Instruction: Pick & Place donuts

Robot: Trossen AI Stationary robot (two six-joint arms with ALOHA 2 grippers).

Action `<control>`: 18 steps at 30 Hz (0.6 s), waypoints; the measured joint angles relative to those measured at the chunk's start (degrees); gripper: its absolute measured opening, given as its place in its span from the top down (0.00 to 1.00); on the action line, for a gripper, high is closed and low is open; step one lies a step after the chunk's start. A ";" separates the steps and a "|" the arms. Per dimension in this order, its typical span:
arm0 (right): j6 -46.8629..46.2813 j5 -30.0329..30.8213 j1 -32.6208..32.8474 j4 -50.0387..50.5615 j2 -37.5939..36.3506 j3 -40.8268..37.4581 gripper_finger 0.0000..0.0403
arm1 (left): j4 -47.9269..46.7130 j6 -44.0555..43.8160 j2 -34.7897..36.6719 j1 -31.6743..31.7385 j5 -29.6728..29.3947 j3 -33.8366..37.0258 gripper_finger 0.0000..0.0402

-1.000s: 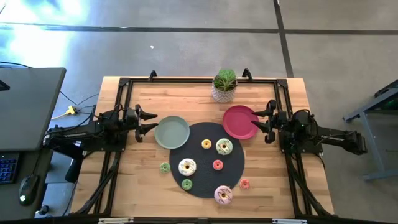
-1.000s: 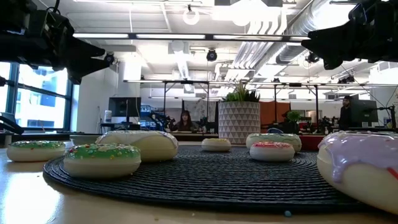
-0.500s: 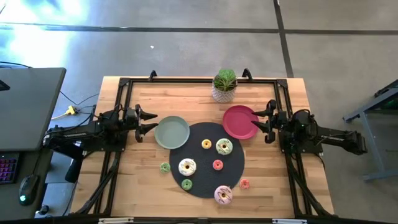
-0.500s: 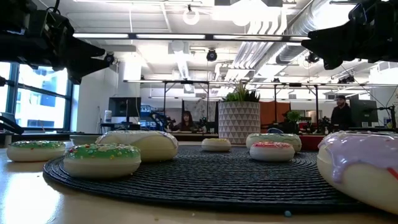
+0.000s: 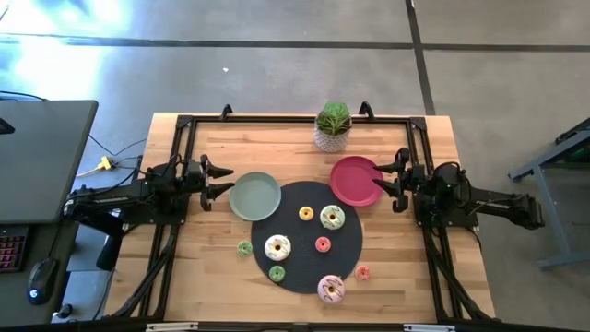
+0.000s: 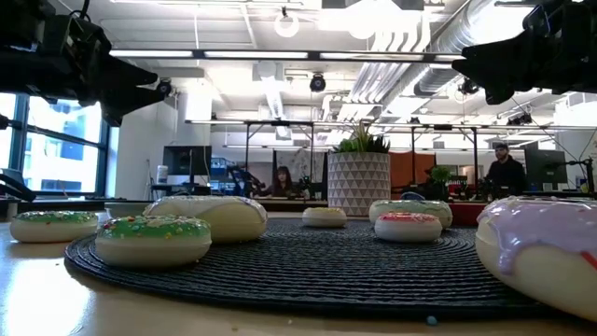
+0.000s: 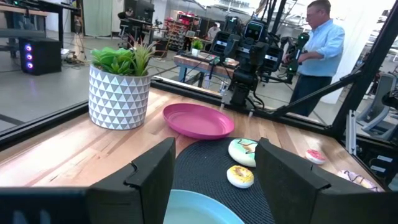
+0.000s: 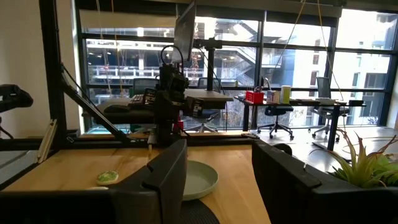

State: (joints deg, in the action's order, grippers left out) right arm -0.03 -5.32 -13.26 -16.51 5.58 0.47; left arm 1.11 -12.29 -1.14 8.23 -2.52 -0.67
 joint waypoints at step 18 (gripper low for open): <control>-0.20 0.39 0.02 -0.04 0.00 -0.02 0.58 | 0.00 0.00 -0.01 0.02 0.00 0.00 0.47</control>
State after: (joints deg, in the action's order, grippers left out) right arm -0.24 -4.93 -13.23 -16.56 5.58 0.45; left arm 1.11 -12.29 -1.15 8.25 -2.52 -0.67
